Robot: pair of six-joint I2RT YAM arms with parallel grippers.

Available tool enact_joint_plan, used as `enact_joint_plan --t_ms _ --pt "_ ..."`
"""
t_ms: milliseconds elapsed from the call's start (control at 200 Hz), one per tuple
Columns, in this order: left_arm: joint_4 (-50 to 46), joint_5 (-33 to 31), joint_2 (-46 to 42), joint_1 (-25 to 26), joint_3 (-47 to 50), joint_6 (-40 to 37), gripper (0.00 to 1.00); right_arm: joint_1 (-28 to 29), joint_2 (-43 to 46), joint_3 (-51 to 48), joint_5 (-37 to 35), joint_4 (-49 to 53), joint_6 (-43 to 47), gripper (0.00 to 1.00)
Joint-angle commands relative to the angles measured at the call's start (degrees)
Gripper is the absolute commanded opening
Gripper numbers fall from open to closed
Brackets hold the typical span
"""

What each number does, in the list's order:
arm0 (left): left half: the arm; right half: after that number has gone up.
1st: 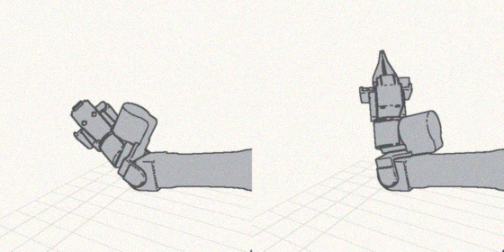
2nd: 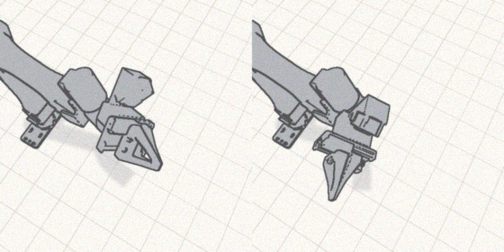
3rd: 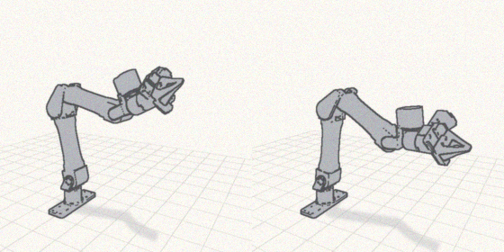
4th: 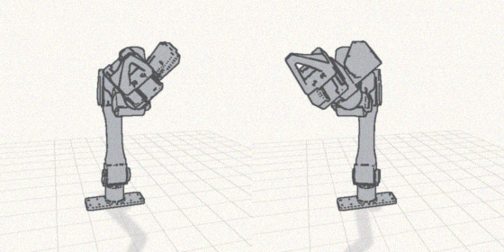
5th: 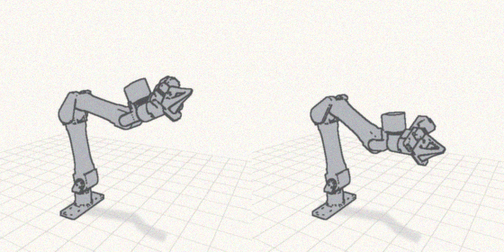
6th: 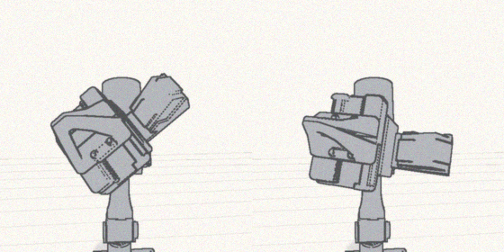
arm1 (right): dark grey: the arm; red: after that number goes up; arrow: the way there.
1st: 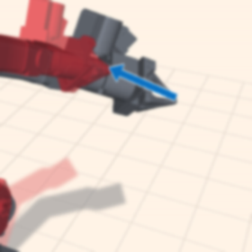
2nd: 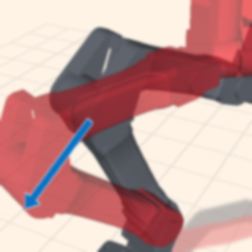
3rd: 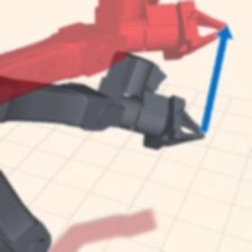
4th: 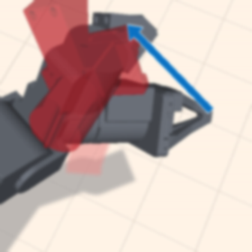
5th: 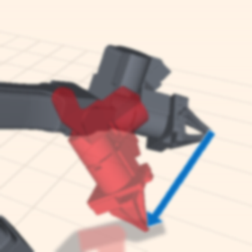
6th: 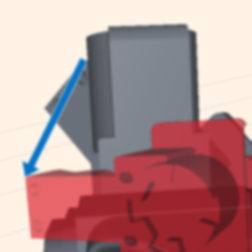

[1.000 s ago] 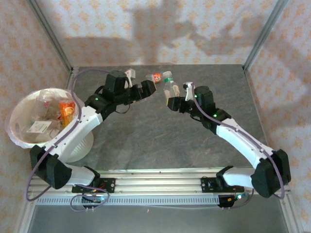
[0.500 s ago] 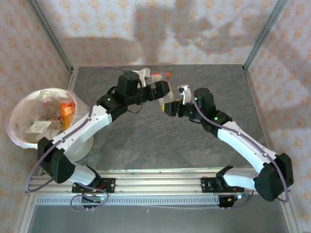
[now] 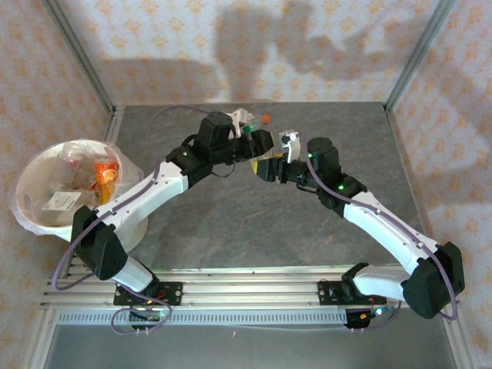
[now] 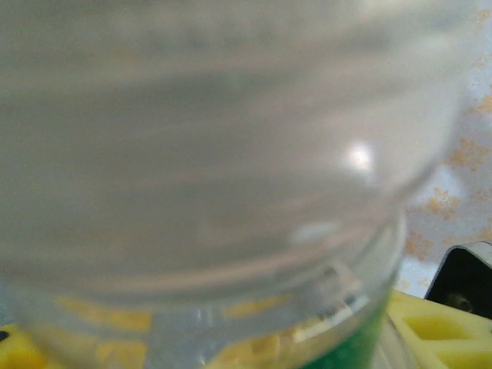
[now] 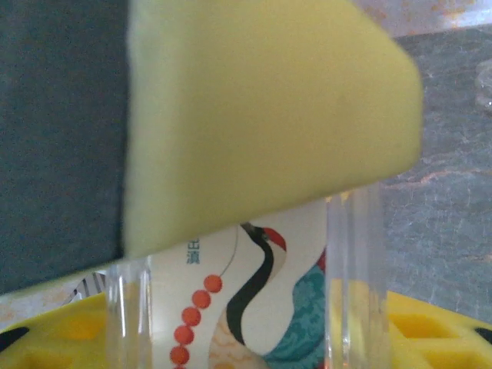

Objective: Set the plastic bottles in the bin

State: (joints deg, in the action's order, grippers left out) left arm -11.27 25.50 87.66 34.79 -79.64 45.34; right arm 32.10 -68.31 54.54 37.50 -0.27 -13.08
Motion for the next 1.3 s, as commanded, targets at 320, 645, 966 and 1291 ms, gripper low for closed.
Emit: enact_joint_plan --t_ms 320,645,966,1291 --pt "-33.61 -33.53 -13.33 -4.83 -16.41 -18.6 0.61 0.34 5.83 2.84 -2.6 1.02 4.95 0.99" --pt "-51.77 -76.51 -24.73 -9.48 -24.24 -32.54 0.63 0.38 7.6 0.59 -21.37 3.27 6.94 0.99" --pt "-64.15 -67.77 -22.57 -35.79 -24.67 -30.84 0.63 0.36 3.84 2.88 -22.42 3.07 4.95 0.99" --pt "-69.87 -69.14 -20.64 -48.84 -21.72 -26.63 0.63 0.34 0.81 7.25 -20.75 7.84 6.03 0.99"
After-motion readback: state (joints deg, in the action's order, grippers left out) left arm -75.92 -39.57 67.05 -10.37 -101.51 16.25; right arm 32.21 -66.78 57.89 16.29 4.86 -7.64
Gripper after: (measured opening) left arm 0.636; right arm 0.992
